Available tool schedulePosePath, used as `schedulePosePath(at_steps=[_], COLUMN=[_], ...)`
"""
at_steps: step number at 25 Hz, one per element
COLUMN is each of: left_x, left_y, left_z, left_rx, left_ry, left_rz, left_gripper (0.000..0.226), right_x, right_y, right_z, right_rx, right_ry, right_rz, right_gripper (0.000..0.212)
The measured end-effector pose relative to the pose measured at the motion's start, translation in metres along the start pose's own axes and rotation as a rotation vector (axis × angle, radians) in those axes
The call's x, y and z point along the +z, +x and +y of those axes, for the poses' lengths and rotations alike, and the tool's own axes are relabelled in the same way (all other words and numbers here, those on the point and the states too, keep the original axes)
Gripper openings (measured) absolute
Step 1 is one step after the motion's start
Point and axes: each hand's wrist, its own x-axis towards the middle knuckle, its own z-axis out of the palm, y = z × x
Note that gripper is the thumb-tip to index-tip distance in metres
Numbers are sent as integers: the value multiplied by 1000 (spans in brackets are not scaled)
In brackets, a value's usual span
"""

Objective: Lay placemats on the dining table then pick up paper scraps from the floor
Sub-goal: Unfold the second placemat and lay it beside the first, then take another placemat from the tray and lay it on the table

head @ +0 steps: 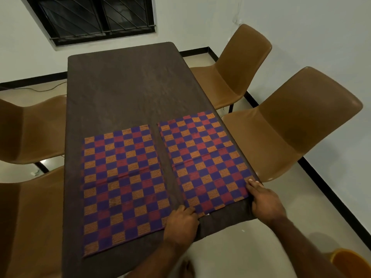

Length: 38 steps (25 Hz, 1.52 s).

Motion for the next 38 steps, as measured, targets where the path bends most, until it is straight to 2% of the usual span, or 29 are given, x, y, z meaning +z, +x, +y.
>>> schedulePosePath(at_steps=[3, 7, 11, 15, 18, 24, 29, 33, 38], left_x=[-10, -22, -35, -42, -40, 7, 75, 150, 257], left_y=[2, 11, 34, 59, 65, 28, -39, -115, -199], left_z=[1, -1, 12, 44, 96, 227, 339, 401, 424], left_rx=[22, 43, 69, 182, 294, 588, 862, 1146, 1510], left_ry=[9, -27, 58, 91, 116, 134, 144, 204, 305], left_rz=[-37, 25, 66, 161, 117, -9, -161, -313, -485], left_gripper=[39, 35, 69, 81, 85, 89, 89, 86, 81], right_x=[-4, -8, -8, 0, 16, 80, 153, 224, 323], right_y=[-10, -34, -69, -107, -155, -282, -410, -498, -566], right_z=[-7, -13, -17, -10, 6, 60, 88, 67, 9], right_rx=[40, 109, 246, 390, 499, 764, 1091, 1321, 1533], right_ry=[0, 37, 65, 119, 160, 230, 288, 369, 487], right_rz=[-12, 59, 145, 218, 246, 265, 311, 358, 318], right_gripper=[65, 66, 67, 66, 67, 69, 68, 68, 69])
